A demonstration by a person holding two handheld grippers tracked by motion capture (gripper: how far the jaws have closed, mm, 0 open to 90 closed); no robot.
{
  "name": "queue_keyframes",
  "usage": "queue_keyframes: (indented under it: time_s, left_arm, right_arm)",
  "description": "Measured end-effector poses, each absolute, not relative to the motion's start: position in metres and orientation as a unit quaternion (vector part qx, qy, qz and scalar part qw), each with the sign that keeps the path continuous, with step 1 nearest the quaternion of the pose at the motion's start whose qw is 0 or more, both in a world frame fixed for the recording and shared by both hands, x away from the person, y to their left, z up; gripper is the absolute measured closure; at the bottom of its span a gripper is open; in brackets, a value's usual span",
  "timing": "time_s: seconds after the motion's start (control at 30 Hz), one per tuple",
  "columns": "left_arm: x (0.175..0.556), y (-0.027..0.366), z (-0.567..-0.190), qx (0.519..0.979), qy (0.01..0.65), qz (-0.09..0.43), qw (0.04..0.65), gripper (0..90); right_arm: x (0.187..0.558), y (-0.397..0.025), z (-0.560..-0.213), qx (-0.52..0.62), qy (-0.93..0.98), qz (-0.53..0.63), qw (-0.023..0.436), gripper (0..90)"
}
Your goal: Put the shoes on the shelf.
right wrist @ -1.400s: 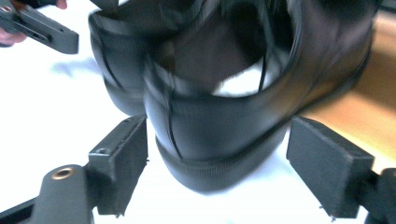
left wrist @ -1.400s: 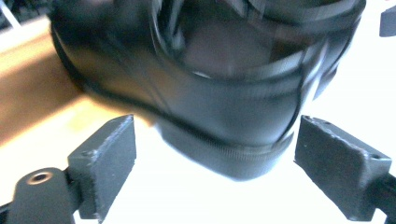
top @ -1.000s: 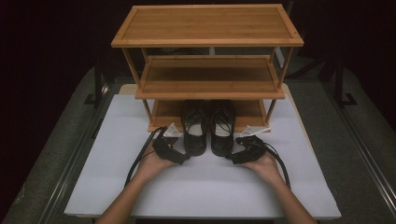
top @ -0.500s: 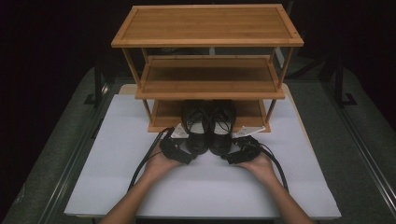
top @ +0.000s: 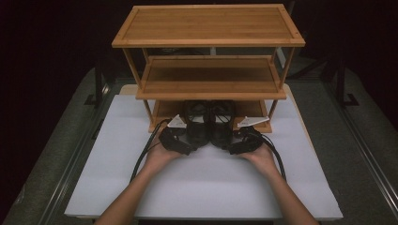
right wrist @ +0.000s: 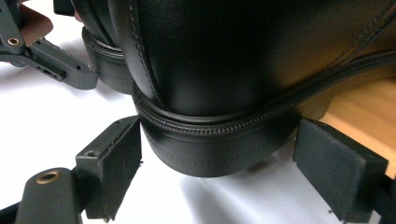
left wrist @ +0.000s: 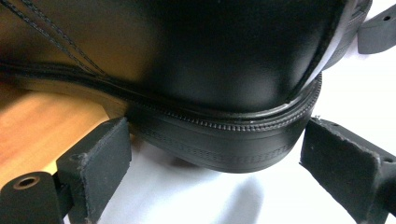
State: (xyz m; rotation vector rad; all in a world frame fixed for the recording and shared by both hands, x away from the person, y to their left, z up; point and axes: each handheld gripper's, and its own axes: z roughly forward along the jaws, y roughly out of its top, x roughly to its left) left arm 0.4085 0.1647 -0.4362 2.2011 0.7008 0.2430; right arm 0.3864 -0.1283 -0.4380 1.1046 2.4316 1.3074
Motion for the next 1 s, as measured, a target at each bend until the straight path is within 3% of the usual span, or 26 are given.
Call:
queue_keyframes:
  time_s: [0.63, 1.0]
  left_arm:
    - [0.459, 0.152, -0.441, 0.863, 0.299, 0.121, 0.389, 8.2]
    - [0.462, 0.152, -0.441, 0.863, 0.312, 0.119, 0.38, 7.7]
  right_arm:
    - [0.436, -0.124, -0.442, 0.391, 0.804, 0.431, 0.122, 15.4]
    - [0.444, -0.126, -0.45, 0.409, 0.802, 0.417, 0.122, 15.8]
